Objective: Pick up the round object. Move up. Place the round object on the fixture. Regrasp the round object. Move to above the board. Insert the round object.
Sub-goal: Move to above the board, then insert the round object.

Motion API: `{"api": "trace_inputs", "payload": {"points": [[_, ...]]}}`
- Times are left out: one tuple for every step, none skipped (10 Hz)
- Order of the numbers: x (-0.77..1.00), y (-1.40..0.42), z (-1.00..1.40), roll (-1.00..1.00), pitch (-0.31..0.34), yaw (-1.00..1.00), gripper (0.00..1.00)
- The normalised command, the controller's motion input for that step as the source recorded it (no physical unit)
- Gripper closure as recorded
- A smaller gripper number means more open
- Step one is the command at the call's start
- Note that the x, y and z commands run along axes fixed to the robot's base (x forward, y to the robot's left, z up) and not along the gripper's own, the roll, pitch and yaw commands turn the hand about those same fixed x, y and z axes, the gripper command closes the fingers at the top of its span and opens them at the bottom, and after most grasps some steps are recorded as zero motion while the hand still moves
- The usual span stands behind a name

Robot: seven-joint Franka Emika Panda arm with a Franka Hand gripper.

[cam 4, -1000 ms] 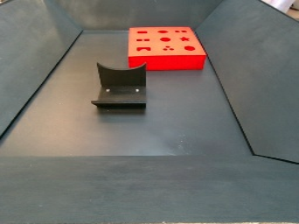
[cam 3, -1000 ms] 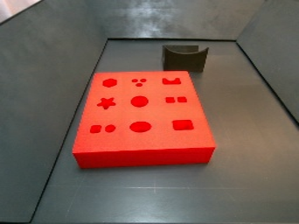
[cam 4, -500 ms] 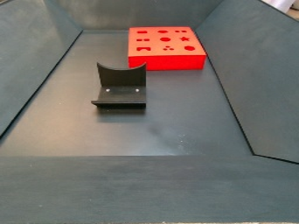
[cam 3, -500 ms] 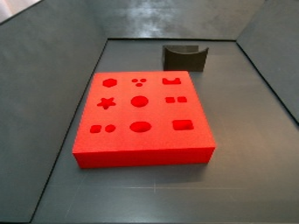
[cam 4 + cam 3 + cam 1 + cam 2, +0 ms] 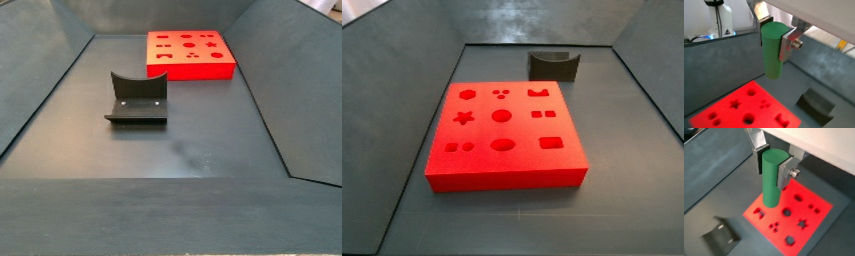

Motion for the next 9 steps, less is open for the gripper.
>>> {"api": "trace_inputs", "payload": {"points": [[-0.15, -0.07, -0.01, -1.0, -0.073, -0.17, 1.0], [-0.11, -0.03, 0.0, -0.83, -0.068, -0.14, 1.0], [-0.08, 0.01, 0.0, -0.53, -0.057, -0.07, 1.0], [-0.06, 0.02, 0.0, -0.34, -0.054, -0.03, 1.0], [-0.05, 0.02, 0.0, -0.21, -0.045, -0.02, 1.0], [0.0, 0.01, -0.05, 0.0, 0.017, 0.0, 1.0], [0.0, 0.0, -0.01, 0.0, -0.004, 0.0, 1.0], [0.0, 0.06, -0.07, -0.08, -0.026, -0.03, 1.0], [0.47, 0.06, -0.15, -0.06, 0.127, -0.19, 1.0]]}}
